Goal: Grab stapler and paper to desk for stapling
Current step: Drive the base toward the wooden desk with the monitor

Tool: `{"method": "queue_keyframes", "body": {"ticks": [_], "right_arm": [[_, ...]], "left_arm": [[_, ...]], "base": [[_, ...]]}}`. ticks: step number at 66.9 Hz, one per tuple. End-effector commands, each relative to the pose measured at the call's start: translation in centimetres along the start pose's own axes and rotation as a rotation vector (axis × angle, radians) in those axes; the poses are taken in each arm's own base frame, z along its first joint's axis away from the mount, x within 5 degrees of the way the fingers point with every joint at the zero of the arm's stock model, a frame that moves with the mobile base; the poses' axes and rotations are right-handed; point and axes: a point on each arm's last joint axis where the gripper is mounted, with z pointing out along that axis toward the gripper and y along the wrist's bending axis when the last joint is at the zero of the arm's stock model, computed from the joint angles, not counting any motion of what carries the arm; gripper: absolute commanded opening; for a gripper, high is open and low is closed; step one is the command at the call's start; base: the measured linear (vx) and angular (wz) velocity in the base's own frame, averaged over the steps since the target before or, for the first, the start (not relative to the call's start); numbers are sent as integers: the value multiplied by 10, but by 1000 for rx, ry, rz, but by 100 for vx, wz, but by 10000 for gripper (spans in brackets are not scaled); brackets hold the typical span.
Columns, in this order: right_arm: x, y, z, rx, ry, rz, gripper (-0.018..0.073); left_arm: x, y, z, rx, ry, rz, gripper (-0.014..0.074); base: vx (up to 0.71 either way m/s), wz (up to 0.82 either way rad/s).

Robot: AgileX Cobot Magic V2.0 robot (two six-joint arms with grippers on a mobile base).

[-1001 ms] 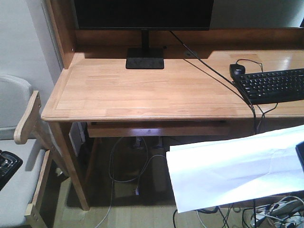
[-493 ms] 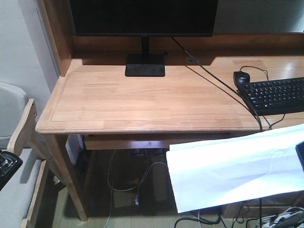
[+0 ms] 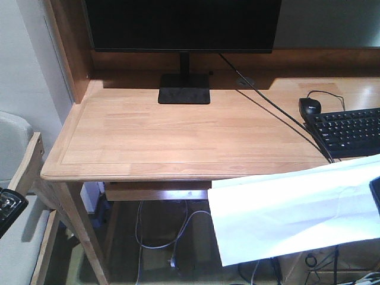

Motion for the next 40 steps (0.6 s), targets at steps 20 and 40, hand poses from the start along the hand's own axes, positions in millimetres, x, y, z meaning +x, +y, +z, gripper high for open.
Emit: {"method": "queue_keyframes", "body": {"ticks": [20, 40], "right_arm": [[1, 1, -4, -41, -18, 6, -5], [1, 1, -4, -41, -18, 6, -5]], "left_arm": [[-19, -1, -5, 11, -139, -1, -6], [-19, -1, -5, 11, -139, -1, -6]], "base": [[8, 1], [6, 0]]}}
